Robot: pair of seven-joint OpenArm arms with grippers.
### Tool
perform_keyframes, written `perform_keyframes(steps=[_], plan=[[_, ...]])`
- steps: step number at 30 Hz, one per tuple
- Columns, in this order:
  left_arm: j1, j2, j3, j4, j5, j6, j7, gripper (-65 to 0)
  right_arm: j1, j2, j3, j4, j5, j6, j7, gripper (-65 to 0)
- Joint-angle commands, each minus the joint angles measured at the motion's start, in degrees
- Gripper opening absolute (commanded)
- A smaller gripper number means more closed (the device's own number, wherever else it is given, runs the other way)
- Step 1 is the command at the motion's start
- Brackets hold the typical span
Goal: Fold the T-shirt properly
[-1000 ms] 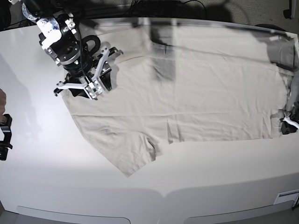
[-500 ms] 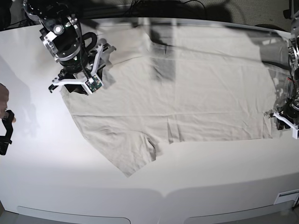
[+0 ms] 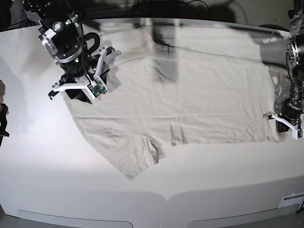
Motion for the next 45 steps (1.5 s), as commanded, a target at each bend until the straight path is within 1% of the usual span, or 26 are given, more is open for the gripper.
perform_keyframes(steps=[1, 4, 8, 10, 13, 14, 17, 20, 23, 24, 27, 30, 33, 35, 40, 42, 45], plan=[[-0.68, -0.85, 0.07, 0.28, 0.81, 0.39, 2.29, -64.2, 0.35, 0.52, 0.42, 1.18, -0.76, -0.48, 1.46, -38.9], [-0.68, -1.03, 0.07, 0.28, 0.17, 0.57, 1.84, -65.0, 0.35, 0.52, 0.42, 1.18, -0.74, -0.50, 2.69, -38.9], [-0.68, -1.70, 0.07, 0.28, -4.55, 0.57, -1.88, -65.0, 0.39, 0.50, 0.42, 1.18, -0.76, -0.50, 4.35, -38.9], [-0.70, -1.97, 0.07, 0.28, -6.38, 0.57, -2.01, -65.0, 0.55, 0.50, 0.42, 1.16, -0.79, -0.50, 5.95, -38.9], [-0.68, -2.14, 0.07, 0.31, -6.75, 0.55, -1.92, -65.0, 1.97, 0.35, 0.42, 1.16, -0.66, -0.52, 7.98, -38.9], [-0.68, -2.23, 0.07, 0.28, -6.75, 0.57, -1.86, -65.0, 2.97, -0.04, 0.42, 1.05, 0.15, -0.52, 7.96, -38.9], [-0.70, -2.43, 0.07, 0.31, -6.75, 0.55, -1.42, -65.0, 6.99, -1.88, 0.42, -0.79, 5.33, -0.92, 7.76, -38.9], [-0.68, -2.43, 0.07, 0.31, -6.73, 0.55, 0.07, -65.0, 12.00, -4.39, 0.39, -5.92, 8.85, -0.90, 7.65, -38.9], [-0.68, -2.43, 0.07, 0.31, -6.73, 0.55, 0.87, -65.0, 18.08, -6.56, 0.39, -12.39, 13.09, -0.44, 5.92, -38.9], [-0.68, -2.43, 0.07, 0.31, -6.73, 0.55, 0.85, -65.0, 20.22, -7.26, 0.39, -14.38, 14.29, 0.52, 4.94, -38.9], [-0.68, -2.40, 0.07, 0.31, -6.75, 0.55, 0.83, -65.0, 26.73, -9.64, 0.39, -20.46, 17.05, 4.96, 1.64, -38.9], [-0.66, -2.40, 0.07, 0.31, -6.73, 0.52, 0.85, -65.0, 33.77, -12.66, 0.39, -27.67, 17.75, 8.90, -0.98, -38.9], [-0.48, -2.40, 0.07, 0.31, -6.73, 0.52, 0.87, -65.0, 41.53, -14.97, 0.39, -36.68, 23.71, 11.39, -5.38, -38.9], [-0.07, -2.36, 0.07, 0.31, -6.75, 0.42, 0.85, -65.0, 46.53, -16.35, 0.39, -43.63, 25.24, 12.52, -7.39, -38.9], [0.94, -1.92, 0.07, 0.31, -6.75, 0.39, 0.79, -65.0, 57.37, -18.53, 0.42, -59.28, 25.49, 15.61, -12.02, -38.9], [1.20, -1.79, 0.07, 0.31, -6.75, 0.39, 0.48, -65.0, 60.35, -18.88, 0.39, -64.13, 25.42, 16.31, -12.31, -38.9], [1.42, -1.79, 0.07, 0.31, -6.75, 0.37, 0.20, -65.0, 63.65, -19.17, 0.39, -71.04, 25.40, 16.50, -11.96, -38.9]])
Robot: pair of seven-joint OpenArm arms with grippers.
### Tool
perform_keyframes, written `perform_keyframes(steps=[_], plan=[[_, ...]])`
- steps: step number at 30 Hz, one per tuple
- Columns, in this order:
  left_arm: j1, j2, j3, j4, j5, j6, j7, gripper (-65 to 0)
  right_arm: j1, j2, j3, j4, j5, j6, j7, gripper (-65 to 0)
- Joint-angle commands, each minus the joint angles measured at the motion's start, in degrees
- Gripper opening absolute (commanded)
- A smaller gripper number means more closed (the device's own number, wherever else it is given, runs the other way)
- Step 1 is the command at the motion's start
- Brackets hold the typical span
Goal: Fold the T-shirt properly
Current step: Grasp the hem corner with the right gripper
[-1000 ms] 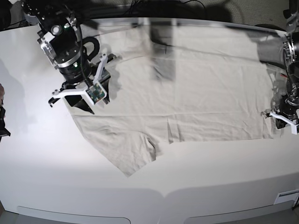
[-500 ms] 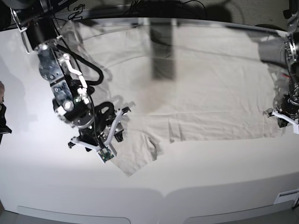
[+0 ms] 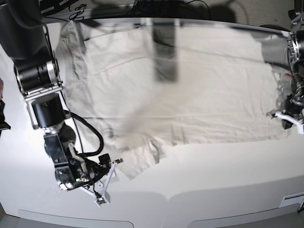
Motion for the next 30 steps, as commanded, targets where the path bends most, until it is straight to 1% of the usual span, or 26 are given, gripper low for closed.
perform_keyframes(steps=[1, 5, 9, 13, 15, 20, 22, 24, 26, 30], plan=[[-0.61, -0.98, 0.07, 0.20, 0.50, 0.42, 1.70, -65.0, 2.64, 0.24, 0.39, -1.46, -0.15, 0.57, 1.03, -38.9], [-0.61, -0.98, 0.07, 0.20, 0.50, 0.42, 1.01, -65.0, 3.69, 0.24, 0.39, -10.29, -1.38, 2.27, 6.25, -38.9], [-0.61, -0.98, 0.07, 0.20, 0.50, 0.42, 0.61, -65.0, 3.69, 0.24, 0.39, -16.81, -1.44, 2.58, 13.25, -38.9], [-0.63, -0.98, 0.07, 0.20, 0.50, 0.42, -0.09, -65.0, 3.65, -0.13, 0.39, -21.00, -3.80, 2.93, 15.89, -38.9], [-0.63, -0.98, 0.07, 0.20, 0.50, 0.42, -0.61, -65.0, 3.63, -0.44, 0.39, -22.40, -3.74, 4.72, 15.87, -38.9], [-0.63, -0.98, 0.07, 0.20, 0.50, 0.39, -0.66, -65.0, 3.63, -2.03, 0.39, -25.00, -3.72, 7.10, 15.37, -38.9], [-0.61, -0.98, 0.07, 0.20, 0.52, 0.39, -0.63, -65.0, 3.63, -2.64, 0.39, -25.29, -3.34, 8.46, 13.88, -39.0], [-0.61, -0.98, 0.07, 0.20, 0.52, 0.39, -0.24, -65.0, 3.65, -3.13, 0.39, -25.29, -3.34, 8.92, 12.04, -39.1], [-0.61, -0.98, 0.07, 0.20, 0.52, 0.39, -0.15, -65.0, 3.65, -3.10, 0.42, -25.29, -3.34, 8.87, 10.64, -42.5], [-0.61, -0.98, 0.07, 0.20, 0.50, 0.39, -0.22, -65.0, 3.63, -3.06, 0.42, -25.29, -3.34, 8.87, 8.41, -53.0]])
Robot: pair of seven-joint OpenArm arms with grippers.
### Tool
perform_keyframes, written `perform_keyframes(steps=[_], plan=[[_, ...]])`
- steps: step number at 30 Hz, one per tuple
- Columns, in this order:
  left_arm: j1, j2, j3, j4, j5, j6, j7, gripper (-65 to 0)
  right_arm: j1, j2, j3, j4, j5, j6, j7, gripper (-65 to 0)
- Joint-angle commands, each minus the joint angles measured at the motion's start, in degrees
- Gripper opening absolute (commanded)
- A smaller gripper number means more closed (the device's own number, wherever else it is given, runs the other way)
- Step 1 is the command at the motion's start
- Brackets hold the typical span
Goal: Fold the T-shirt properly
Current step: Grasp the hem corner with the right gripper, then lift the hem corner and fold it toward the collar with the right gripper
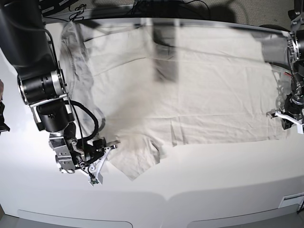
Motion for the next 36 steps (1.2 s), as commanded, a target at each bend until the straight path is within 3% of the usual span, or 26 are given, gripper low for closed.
perform_keyframes(steps=[1, 5, 8, 12, 18, 26, 33, 36], plan=[[-0.66, -0.98, 0.07, 0.26, 0.24, 0.37, 0.68, -65.0, 1.22, 0.07, 0.04, 0.15, -0.20, 0.79, -2.34, -55.4], [-0.66, -0.98, 0.07, 0.26, 0.26, 0.37, 0.76, -65.0, 1.25, 0.46, 0.07, 0.15, -0.28, 0.72, -2.23, -65.0], [-0.68, -0.98, 0.07, 0.26, 0.24, 0.37, 0.72, -65.0, 1.25, 0.85, 0.04, 0.15, -0.63, 0.68, -0.79, -65.0], [-0.70, -1.01, 0.07, 0.26, -0.33, 0.39, -0.13, -65.0, 1.46, 1.33, 0.07, 0.20, -0.55, 0.68, 6.62, -65.0], [-1.16, -1.22, 0.07, 0.37, -6.36, 0.37, -1.01, -65.0, 3.63, 1.14, 0.07, 0.22, -0.35, 0.72, 7.56, -65.0], [-1.14, -2.97, 0.07, 3.43, -6.45, 0.37, 1.07, -65.0, 5.51, 1.51, 0.07, 4.83, 1.40, 2.23, 4.13, -65.0], [-1.09, -6.29, 0.04, 8.17, -13.55, 0.26, 6.93, -65.0, 4.76, 1.66, 0.07, 14.69, 6.99, 4.13, -5.20, -65.0], [-0.96, -7.10, 0.04, 10.34, -13.46, -1.88, 10.27, -65.0, 3.34, 2.67, 0.07, 19.96, 9.05, 4.13, -8.24, -65.0]])
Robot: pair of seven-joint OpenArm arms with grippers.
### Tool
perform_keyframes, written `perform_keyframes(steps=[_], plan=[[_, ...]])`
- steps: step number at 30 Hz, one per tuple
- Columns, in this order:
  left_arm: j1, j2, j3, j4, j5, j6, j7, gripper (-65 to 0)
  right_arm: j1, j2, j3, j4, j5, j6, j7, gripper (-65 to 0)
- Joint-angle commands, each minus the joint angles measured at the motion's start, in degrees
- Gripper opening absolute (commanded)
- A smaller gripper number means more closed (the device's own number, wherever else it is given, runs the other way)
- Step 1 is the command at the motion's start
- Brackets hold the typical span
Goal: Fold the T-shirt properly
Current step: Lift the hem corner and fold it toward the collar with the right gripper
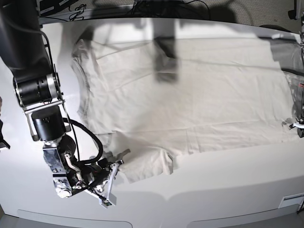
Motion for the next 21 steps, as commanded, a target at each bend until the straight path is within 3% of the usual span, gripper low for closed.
perform_keyframes(steps=[1, 7, 13, 15, 21], plan=[[-1.27, -1.27, -0.02, 1.18, -0.68, -0.96, -0.57, -65.0, 1.42, 1.09, 0.24, 2.99, 1.57, 0.31, 0.15, -65.0], [-1.07, -1.29, -0.02, 1.42, -0.70, -1.27, 1.42, -65.0, -7.54, 6.47, 0.24, 20.22, 7.58, -0.72, -4.42, -65.0], [0.50, -2.45, -0.11, 1.90, -2.45, -1.55, 2.12, -65.0, -16.13, 13.27, 0.24, 37.92, 8.00, -7.02, -4.48, -65.0], [1.84, -3.50, -0.13, 3.06, -4.35, -3.23, 2.12, -65.0, -17.27, 15.04, 0.26, 41.33, 7.85, -8.57, -4.83, -65.0], [7.26, -6.08, -0.13, 9.57, -7.10, -4.70, 2.67, -65.0, -19.61, 16.26, 4.50, 43.78, 10.64, -8.72, -8.39, -65.0]])
